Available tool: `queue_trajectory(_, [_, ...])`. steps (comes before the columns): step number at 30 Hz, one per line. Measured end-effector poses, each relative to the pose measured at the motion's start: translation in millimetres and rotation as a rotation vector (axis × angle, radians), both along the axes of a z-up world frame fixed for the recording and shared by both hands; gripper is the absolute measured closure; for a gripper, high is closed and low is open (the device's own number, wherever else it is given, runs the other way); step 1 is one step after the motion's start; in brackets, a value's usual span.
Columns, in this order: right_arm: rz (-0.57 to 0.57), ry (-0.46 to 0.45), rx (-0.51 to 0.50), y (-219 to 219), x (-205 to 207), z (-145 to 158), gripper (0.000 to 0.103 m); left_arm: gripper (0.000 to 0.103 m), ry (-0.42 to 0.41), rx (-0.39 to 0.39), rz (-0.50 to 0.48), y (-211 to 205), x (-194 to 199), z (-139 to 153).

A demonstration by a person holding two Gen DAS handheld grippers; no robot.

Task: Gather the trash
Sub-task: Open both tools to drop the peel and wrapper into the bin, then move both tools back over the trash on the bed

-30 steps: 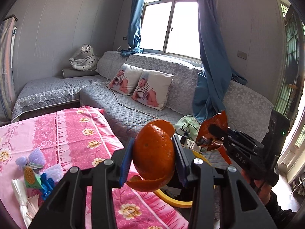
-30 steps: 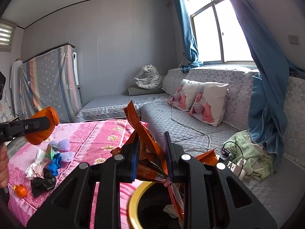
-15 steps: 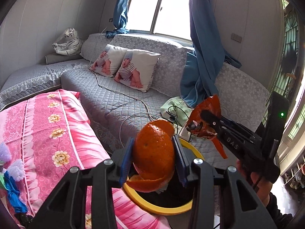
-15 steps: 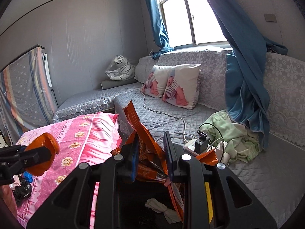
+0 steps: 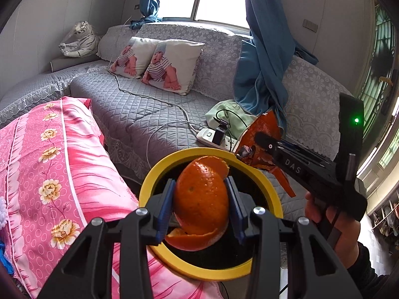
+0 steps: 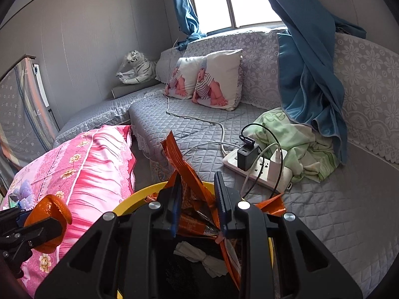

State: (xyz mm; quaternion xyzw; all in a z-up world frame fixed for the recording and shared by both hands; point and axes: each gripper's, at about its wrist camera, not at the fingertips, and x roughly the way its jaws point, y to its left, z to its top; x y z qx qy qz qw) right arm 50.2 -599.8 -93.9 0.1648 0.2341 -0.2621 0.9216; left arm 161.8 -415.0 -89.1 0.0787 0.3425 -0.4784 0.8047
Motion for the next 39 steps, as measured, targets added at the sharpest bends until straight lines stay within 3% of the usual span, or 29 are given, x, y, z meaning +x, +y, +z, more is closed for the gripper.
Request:
queue_trajectory(11, [-0.008, 0.051, 0.038, -11, 5, -21, 0.079, 0.065, 0.041, 0.055, -0.012, -14, 0, -27])
queue_trajectory(14, [-0.014, 0.056, 0.053, -15, 6, -25, 0.075, 0.063, 0.047, 0.06, -0.014, -16, 1, -29])
queue_trajectory(16, [-0.027, 0.056, 0.07, -18, 5, -27, 0.075, 0.061, 0.052, 0.06, -0.014, -16, 1, -30])
queue_trajectory(19, [-0.044, 0.056, 0.075, -21, 4, -29, 0.072, 0.048, 0.053, 0.045, 0.001, -12, 3, -27])
queue_trajectory(21, [-0.051, 0.057, 0.079, -23, 2, -29, 0.07, 0.033, 0.047, 0.025, 0.027, -8, 4, -24])
queue_trajectory(31, [-0.063, 0.025, 0.071, -22, -7, -17, 0.069, 0.033, 0.052, -0.035, 0.091, 14, 14, -5])
queue_trajectory(39, [0.016, -0.051, 0.022, 10, -18, 19, 0.069, 0.033, -0.064, -0.139, 0.208, 88, 20, 52])
